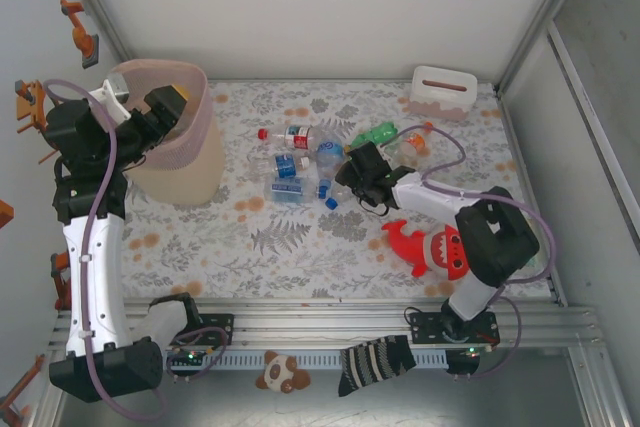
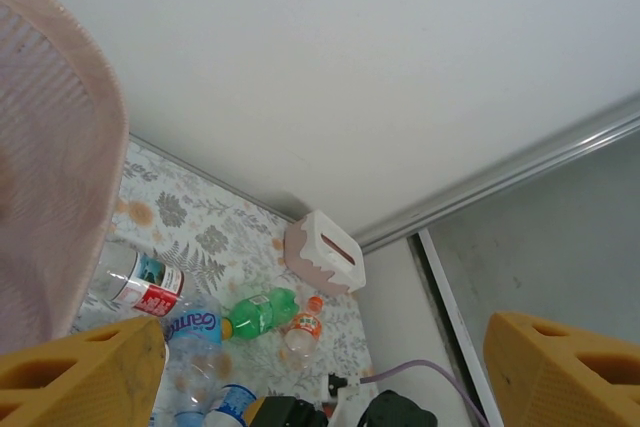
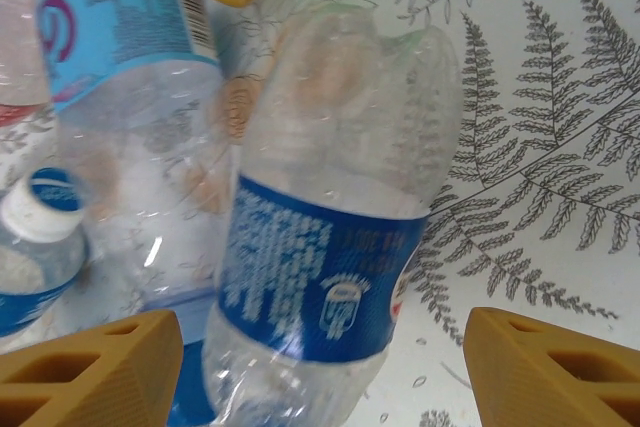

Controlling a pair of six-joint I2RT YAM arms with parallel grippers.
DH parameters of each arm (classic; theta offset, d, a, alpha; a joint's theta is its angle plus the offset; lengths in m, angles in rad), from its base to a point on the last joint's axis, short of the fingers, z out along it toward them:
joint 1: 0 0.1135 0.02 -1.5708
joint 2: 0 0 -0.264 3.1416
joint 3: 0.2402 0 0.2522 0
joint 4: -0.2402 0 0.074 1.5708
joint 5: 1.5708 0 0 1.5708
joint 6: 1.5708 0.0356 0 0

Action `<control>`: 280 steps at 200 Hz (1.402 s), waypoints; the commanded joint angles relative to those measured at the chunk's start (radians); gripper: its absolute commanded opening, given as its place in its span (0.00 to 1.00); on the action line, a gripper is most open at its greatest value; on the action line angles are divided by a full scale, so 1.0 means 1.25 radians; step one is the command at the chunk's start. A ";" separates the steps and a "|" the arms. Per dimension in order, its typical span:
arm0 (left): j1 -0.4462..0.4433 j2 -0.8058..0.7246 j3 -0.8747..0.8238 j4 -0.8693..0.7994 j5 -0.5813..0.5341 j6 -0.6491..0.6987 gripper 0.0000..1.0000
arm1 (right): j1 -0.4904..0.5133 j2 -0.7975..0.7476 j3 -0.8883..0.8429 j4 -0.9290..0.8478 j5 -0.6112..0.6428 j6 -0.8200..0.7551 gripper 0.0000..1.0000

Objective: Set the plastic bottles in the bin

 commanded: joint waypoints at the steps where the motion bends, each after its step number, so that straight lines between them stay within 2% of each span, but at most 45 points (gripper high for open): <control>1: 0.001 -0.010 -0.007 -0.008 0.020 0.022 0.83 | -0.015 0.030 0.023 0.047 -0.026 0.017 0.74; 85: 0.001 -0.018 -0.002 -0.016 0.014 0.020 0.83 | -0.021 0.092 0.014 0.089 -0.101 0.022 0.72; 194: -0.020 -0.017 -0.010 -0.016 0.000 0.032 0.83 | -0.020 0.007 -0.038 0.070 -0.097 -0.005 0.53; 221: -0.036 -0.014 -0.006 -0.009 -0.001 0.058 0.83 | -0.015 -0.072 -0.051 0.040 -0.077 -0.077 0.51; 247: -0.059 -0.015 -0.010 0.026 0.024 0.086 0.83 | -0.001 -0.175 -0.053 0.006 -0.053 -0.205 0.50; 280: -0.094 -0.010 -0.011 0.079 0.042 0.085 0.83 | 0.004 -0.296 -0.044 -0.006 -0.115 -0.384 0.50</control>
